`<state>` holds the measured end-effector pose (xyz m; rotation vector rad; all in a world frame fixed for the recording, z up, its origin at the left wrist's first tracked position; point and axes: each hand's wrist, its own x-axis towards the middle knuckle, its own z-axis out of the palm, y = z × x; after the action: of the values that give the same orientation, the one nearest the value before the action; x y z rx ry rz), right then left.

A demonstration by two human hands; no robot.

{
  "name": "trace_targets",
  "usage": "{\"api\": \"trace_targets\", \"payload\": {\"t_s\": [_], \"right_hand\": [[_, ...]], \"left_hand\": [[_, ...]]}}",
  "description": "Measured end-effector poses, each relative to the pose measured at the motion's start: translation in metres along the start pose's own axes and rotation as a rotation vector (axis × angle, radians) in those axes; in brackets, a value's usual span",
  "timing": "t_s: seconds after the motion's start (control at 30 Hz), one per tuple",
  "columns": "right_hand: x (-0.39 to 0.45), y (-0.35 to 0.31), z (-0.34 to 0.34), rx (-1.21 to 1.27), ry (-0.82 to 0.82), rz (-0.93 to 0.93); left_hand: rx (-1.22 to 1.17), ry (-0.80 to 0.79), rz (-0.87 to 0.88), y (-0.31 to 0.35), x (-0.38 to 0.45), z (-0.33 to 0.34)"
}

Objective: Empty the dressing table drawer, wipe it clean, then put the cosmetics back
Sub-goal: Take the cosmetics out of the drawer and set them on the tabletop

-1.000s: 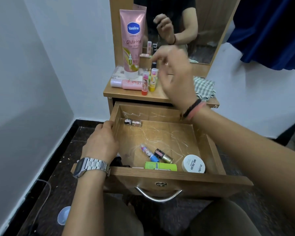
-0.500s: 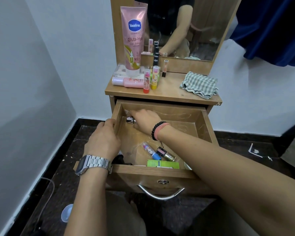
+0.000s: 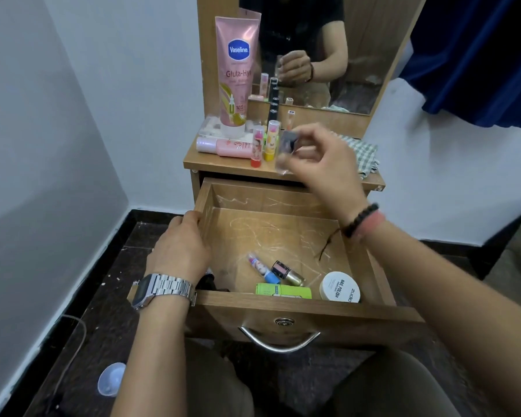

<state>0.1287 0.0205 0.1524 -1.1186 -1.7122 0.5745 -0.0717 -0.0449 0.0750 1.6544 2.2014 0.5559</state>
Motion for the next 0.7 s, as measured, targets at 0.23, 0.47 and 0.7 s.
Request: {"api": "trace_targets", "payload": {"t_s": [0.23,0.47,0.7], "right_hand": [[0.082,0.056,-0.026,-0.142,0.156,0.249],[0.122,0.069,-0.017,-0.302,0.125,0.260],[0.132,0.088,-0.003,-0.385,0.102,0.308]], "left_hand": [[0.008,0.002,-0.002,0.000,-0.002,0.001],[-0.026,0.011,0.004,-0.003,0.002,0.001],[-0.028,0.014,0.001,-0.003,0.002,0.001]]}}
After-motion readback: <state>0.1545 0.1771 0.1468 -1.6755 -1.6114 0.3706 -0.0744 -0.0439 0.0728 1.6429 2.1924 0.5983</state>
